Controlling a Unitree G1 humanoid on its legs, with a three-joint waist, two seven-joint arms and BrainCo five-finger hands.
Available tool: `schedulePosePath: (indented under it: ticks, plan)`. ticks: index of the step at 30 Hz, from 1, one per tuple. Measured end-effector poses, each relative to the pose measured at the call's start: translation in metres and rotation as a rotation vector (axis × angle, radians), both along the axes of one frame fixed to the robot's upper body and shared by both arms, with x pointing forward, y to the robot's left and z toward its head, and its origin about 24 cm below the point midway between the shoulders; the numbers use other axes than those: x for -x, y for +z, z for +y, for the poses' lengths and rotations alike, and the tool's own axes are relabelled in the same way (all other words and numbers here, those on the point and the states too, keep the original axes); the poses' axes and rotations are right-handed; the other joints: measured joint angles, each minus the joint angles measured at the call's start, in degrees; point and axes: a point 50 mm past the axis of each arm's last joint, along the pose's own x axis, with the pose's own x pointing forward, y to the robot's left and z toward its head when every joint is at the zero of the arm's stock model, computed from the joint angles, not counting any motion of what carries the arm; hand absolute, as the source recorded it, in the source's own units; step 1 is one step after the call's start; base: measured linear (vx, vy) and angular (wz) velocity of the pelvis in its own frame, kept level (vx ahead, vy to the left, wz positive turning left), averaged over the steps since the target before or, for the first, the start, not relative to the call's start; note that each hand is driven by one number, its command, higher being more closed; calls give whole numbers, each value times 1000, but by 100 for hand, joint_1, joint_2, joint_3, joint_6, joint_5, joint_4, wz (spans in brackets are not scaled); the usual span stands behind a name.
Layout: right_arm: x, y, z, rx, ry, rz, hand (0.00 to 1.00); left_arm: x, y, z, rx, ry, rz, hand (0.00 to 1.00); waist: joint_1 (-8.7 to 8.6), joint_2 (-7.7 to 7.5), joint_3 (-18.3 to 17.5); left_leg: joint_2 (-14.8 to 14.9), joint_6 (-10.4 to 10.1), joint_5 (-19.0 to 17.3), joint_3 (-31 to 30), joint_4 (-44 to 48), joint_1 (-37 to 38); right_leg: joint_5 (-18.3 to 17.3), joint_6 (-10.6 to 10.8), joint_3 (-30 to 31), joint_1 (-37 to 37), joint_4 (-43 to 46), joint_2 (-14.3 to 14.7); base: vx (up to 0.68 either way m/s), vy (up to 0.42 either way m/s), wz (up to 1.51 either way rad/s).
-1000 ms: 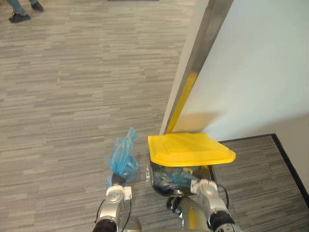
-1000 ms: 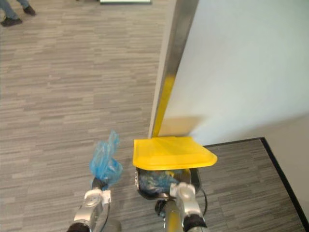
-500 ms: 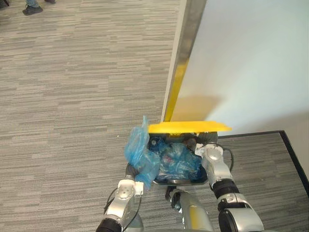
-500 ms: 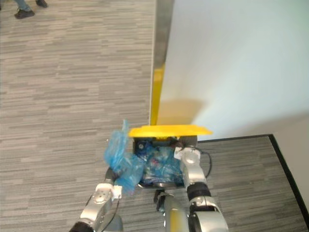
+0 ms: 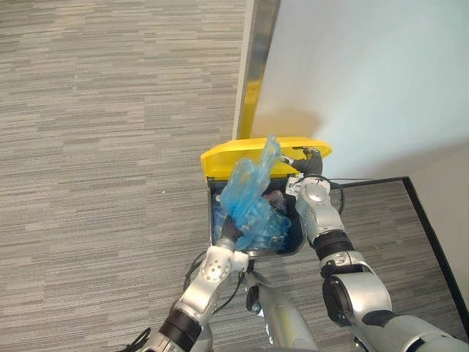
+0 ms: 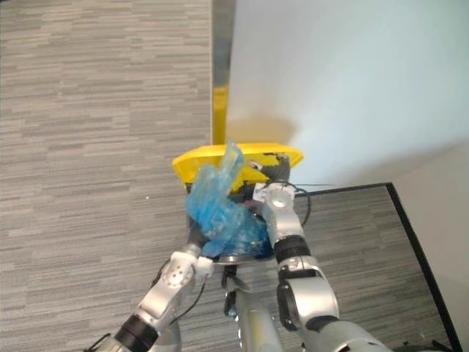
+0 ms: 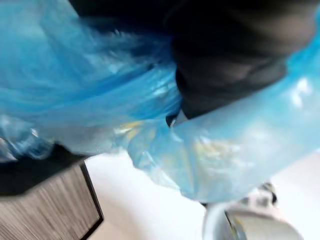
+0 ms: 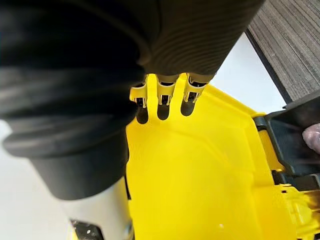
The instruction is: Gather rubbish on tea table into small bin, then transfer packed bag to large trash can.
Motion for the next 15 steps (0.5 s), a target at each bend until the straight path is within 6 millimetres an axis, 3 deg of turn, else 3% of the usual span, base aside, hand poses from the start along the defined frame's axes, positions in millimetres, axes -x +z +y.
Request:
schedulePosePath:
  ticks: [4,10,15]
  plan:
    - [-5,17,3,-2,-3,-44,0,-18,3,-2,-72,35,-19,100,-39,-58,55,-3,-38,-21,-16,186,-314,3,3,-3,-201,-20,-13,-46,-19,1]
    - [-10,49,0,5,-4,-147,0,-44,-5,13,-166,150,46,100,-141,-242,363,19,-51,-28,-80,343,-663,6,7,-38,-390,-155,18,-21,-45,0]
    - [-9,65,1,21,13,-207,0,-58,-11,27,-224,225,99,100,-192,-361,512,3,-119,11,-55,346,-978,7,12,15,-663,-299,42,-2,-46,-4]
